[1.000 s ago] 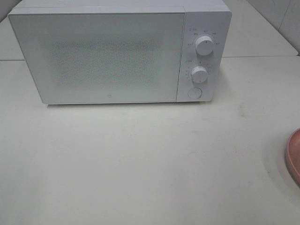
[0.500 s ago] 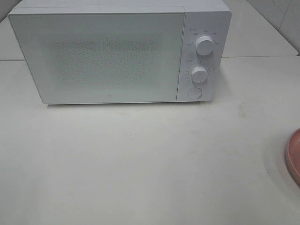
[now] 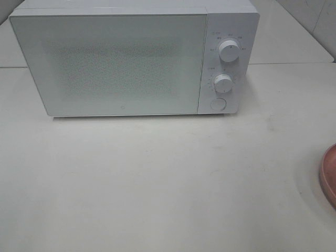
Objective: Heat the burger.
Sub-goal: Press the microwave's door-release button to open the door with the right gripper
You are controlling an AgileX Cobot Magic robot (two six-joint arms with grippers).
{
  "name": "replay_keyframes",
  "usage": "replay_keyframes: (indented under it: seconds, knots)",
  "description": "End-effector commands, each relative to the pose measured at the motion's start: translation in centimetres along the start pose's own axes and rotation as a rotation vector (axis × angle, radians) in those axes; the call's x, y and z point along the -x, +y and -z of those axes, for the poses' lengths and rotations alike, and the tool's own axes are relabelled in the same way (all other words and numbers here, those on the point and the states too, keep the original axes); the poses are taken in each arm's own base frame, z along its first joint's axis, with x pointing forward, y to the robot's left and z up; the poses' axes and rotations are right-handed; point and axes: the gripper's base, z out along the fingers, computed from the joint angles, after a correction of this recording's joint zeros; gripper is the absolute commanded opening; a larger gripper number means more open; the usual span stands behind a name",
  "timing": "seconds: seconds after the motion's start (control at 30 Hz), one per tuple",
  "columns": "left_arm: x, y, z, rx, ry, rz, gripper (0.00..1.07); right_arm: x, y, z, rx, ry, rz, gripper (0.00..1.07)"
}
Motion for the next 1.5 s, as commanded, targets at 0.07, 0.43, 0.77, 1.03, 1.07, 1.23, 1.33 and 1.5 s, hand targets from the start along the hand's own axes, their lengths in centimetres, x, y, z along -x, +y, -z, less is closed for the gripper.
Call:
replay_keyframes:
  seconds: [0.07,0.43,0.77,1.03,1.07,1.23,1.33,1.5]
  knots:
    - [-0.1,0.0,0.2,-0.005,-0.027,-0.001,0.98,0.9,0.1,-0.6,-0.001,-0.038,0.010,0.76]
    - [-0.1,0.0,0.2,-0.005,-0.027,-0.001,0.98,2.7,0.4,-3.3,0.018,-0.114,0.017,0.76]
    - [-0.1,0.0,0.2,-0.005,-0.027,-0.001,0.98,3.7,0.8,-7.0,0.035,-0.132,0.019,0.76]
    - [-0.1,0.0,0.2,-0.005,-0.027,-0.001,0.98,4.2,1.1,-9.8,0.050,-0.169,0.020,0.76]
    - [-0.1,0.0,0.2,-0.005,-0.027,-0.001,0.98,4.3,1.1,-10.2,0.053,-0.179,0.020,0.76]
    - [-0.1,0.0,0.2,-0.005,-0.027,-0.001,0.98,4.3,1.3,-11.7,0.070,-0.251,0.015,0.76]
    - [-0.1,0.0,0.2,-0.005,-0.027,-0.001,0.98,3.7,1.3,-12.5,0.076,-0.301,0.015,0.76]
    - [-0.1,0.0,0.2,-0.005,-0.027,-0.001,0.98,2.2,1.0,-13.7,0.052,-0.341,-0.010,0.76]
